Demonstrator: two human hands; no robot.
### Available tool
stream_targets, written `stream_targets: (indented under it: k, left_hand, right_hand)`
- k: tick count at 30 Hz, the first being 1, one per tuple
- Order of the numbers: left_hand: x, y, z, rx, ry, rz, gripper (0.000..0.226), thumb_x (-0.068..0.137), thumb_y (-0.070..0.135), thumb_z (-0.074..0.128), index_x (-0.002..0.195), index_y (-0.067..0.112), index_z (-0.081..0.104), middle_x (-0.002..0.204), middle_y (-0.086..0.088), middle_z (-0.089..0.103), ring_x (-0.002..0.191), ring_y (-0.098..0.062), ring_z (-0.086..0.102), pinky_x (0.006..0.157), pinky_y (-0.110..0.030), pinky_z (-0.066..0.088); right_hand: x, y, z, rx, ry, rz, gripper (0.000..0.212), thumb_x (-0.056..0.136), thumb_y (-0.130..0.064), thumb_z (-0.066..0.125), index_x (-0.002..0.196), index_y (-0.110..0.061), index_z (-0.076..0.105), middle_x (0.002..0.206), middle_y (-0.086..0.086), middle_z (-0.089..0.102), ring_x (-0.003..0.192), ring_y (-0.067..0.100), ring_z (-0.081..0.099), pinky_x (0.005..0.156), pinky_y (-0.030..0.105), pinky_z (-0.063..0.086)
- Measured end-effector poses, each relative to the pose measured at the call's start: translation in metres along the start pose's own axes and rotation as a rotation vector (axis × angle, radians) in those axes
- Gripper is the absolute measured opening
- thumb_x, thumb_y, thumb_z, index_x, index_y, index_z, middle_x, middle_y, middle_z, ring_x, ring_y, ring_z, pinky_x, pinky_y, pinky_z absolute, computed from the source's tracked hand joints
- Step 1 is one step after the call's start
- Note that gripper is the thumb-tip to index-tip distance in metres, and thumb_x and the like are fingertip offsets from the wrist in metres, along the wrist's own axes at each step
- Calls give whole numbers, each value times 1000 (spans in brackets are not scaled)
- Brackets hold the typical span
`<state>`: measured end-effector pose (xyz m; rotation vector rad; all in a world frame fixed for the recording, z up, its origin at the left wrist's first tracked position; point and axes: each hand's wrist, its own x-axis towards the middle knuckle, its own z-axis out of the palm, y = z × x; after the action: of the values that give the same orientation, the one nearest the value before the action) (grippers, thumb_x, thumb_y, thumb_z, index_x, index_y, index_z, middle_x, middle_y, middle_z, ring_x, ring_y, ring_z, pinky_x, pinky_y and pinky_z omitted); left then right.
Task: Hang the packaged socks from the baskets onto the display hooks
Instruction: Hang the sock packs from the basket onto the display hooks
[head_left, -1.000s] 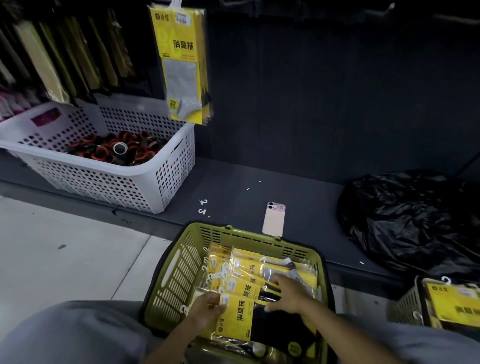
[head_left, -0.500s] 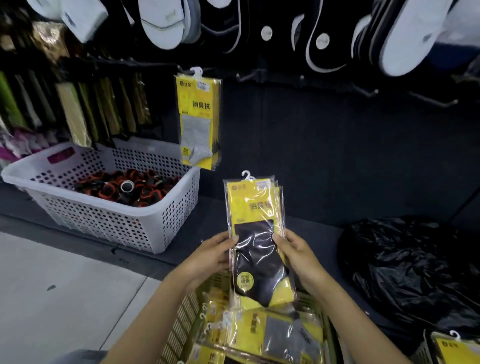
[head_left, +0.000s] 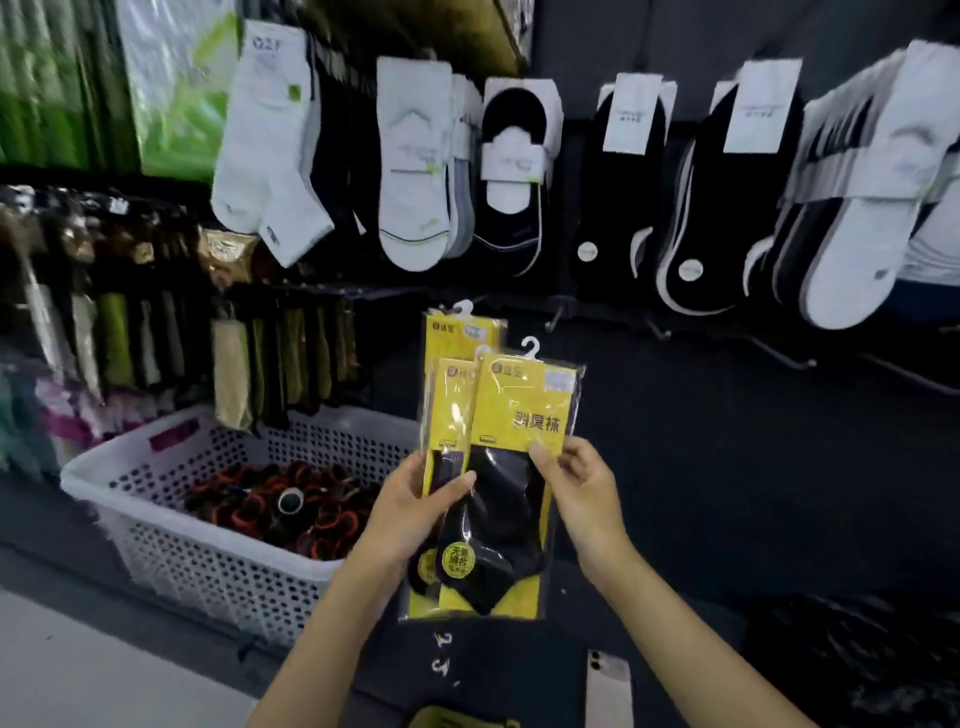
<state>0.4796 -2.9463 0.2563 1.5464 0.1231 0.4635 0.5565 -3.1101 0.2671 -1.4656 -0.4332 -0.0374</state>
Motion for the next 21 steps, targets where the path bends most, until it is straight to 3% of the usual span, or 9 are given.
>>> stream_targets:
  k: [4,7,8,10,12,14,16,19,21]
  left_hand:
    - [13,5,-23,56,63,23,18,85,27,67,98,15,68,90,3,74,82,-10,70,63,-11,49]
    - [23,5,-41,86,107,55,45,91,42,51,95,-2,60,77,-7,58,71,-20,55,67,-26,43]
    - [26,5,-49,85,151,54,46,91,45,50,90,0,60,72,-8,52,68,-19,50,67,-30,40]
    - [31,4,-65,69,261,64,33,91,43,52,75,15,57,63,2,44,60,-9,47,62,-24,37]
    - [35,2,-82,90,338,110,27,91,41,53,72,22,52,66,6,46,59,-4,45,59,-19,34]
    - [36,-2,-97,119,382,163,30,92,40,53,77,14,58,64,-1,47,63,-10,48,60,-24,36]
    - [37,-4,-108,108,420,170,29,91,41,53,90,15,63,59,0,51,63,-3,54,63,-23,41]
    - [38,-8,-115,80,442,153,14,92,42,52,95,35,64,80,19,69,81,5,63,71,-18,44]
    - [38,-9,-116,50,441,150,15,91,43,53,84,34,63,70,18,67,69,3,61,66,-19,43]
  right_hand:
    - [13,-2,26,40,-32,36,12,91,-25,61,94,-14,61,90,-2,74,88,13,69,80,25,53]
    - [27,-1,39,24,-24,48,15,94,-25,58,91,-11,60,82,4,73,81,16,67,82,33,51]
    - [31,0,43,24,-12,48,18,94,-24,58,92,-6,59,85,10,72,81,18,66,82,35,50]
    - [42,1,50,-1,10,46,24,94,-23,58,96,1,56,95,25,66,83,29,65,83,41,49]
    - [52,1,58,-25,14,34,15,94,-20,57,96,-6,60,94,21,69,93,36,66,90,46,50]
    - [64,0,66,-48,19,16,10,94,-19,57,97,-11,62,94,16,71,94,35,67,91,48,52]
    - [76,1,74,-82,33,0,16,95,-20,56,97,-4,58,87,21,67,80,35,64,79,41,53]
    - [89,6,84,-137,25,-11,27,96,-21,55,96,6,49,80,29,52,70,29,49,66,37,43]
    - [96,11,89,-137,32,6,24,96,-20,54,99,3,53,96,35,59,80,48,57,75,48,51]
